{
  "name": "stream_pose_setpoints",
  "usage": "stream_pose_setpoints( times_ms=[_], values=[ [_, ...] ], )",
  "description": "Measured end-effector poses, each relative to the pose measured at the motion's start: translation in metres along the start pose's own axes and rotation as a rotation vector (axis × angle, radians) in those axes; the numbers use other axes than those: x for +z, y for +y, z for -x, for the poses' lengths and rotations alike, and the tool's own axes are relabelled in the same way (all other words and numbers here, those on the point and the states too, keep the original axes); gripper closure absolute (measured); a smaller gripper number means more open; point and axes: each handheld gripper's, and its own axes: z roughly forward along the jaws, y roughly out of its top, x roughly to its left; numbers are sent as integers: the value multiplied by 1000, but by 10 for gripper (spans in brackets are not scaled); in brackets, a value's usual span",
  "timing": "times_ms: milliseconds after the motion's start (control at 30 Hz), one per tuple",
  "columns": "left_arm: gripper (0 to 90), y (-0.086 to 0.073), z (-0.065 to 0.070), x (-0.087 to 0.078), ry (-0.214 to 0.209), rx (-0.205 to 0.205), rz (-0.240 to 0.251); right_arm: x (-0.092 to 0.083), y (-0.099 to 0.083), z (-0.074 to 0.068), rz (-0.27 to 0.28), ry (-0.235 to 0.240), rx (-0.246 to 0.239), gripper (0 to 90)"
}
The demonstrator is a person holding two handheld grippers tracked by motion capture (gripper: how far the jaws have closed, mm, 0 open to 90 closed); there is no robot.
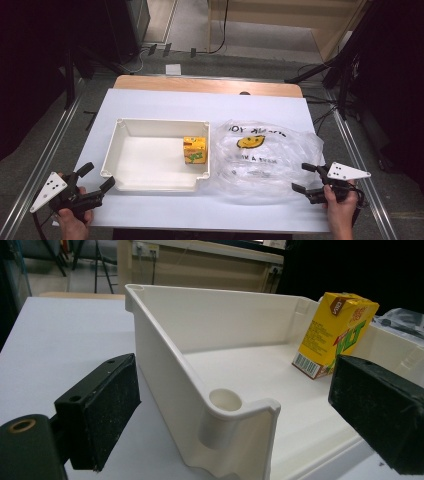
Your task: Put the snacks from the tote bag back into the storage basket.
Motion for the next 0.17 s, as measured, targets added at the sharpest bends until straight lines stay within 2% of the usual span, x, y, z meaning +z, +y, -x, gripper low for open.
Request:
stream_pose_setpoints(
  times_ms=[167],
  values=[
    [70,0,0,0,2,0,0,-2,-1,-1,22,-1,2,135]
  ],
)
